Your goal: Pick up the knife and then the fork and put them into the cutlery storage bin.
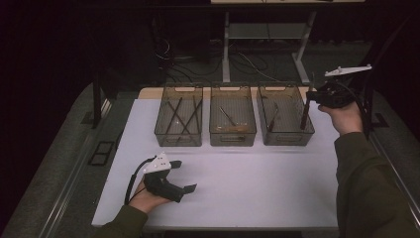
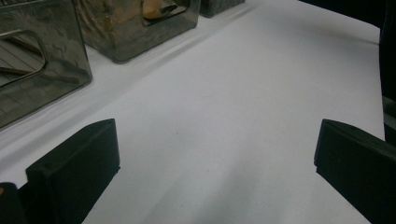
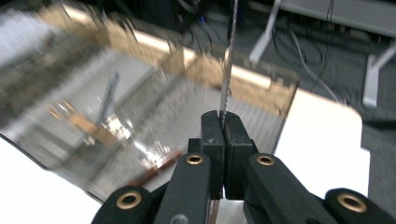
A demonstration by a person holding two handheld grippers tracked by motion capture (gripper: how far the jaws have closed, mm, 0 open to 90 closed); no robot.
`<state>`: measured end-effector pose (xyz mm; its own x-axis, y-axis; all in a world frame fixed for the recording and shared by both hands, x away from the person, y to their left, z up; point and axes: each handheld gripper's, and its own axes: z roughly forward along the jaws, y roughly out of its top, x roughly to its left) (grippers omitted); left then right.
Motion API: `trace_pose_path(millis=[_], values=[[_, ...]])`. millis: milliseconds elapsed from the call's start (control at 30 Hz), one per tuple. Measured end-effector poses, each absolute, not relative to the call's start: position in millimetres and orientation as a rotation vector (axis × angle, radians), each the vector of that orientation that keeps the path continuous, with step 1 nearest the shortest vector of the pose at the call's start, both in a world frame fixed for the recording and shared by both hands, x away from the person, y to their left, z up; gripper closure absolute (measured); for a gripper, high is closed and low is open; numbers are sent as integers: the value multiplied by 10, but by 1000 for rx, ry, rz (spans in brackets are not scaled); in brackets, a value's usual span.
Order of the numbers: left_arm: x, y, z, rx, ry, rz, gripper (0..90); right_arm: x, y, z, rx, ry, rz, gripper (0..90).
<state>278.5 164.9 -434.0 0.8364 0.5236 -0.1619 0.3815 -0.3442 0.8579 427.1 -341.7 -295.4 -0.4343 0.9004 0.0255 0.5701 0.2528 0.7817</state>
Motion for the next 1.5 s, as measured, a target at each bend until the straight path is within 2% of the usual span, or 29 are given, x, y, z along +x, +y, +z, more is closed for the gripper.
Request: trace_pose_path(millis=[267, 667, 700, 767, 1000, 1333, 1500], values=[[2781, 1637, -4339, 1975, 660, 164, 0, 4425, -3409, -3288, 1388, 2224, 873, 889], [2770, 1622, -4336, 1985, 648, 162, 0, 4603, -3220, -3607, 1399, 2193, 908, 872], [2770, 1623, -4335, 1989, 642, 164, 0, 4618, -3202, -3640, 1403, 2190, 912, 854], [2767, 1620, -4334, 1993, 638, 165, 0, 4651, -3155, -3717, 1417, 2201, 873, 746], [2766, 1614, -4337, 1995, 639, 163, 0, 4630, -3161, -3839, 1459, 2205, 918, 533], [2772, 1603, -4353, 2006, 643, 167, 1, 4449, -3236, -3820, 1426, 2176, 1078, 319], [2769, 1592, -4361, 2016, 640, 172, 2, 4272, -3224, -3803, 1389, 2158, 1149, 255]])
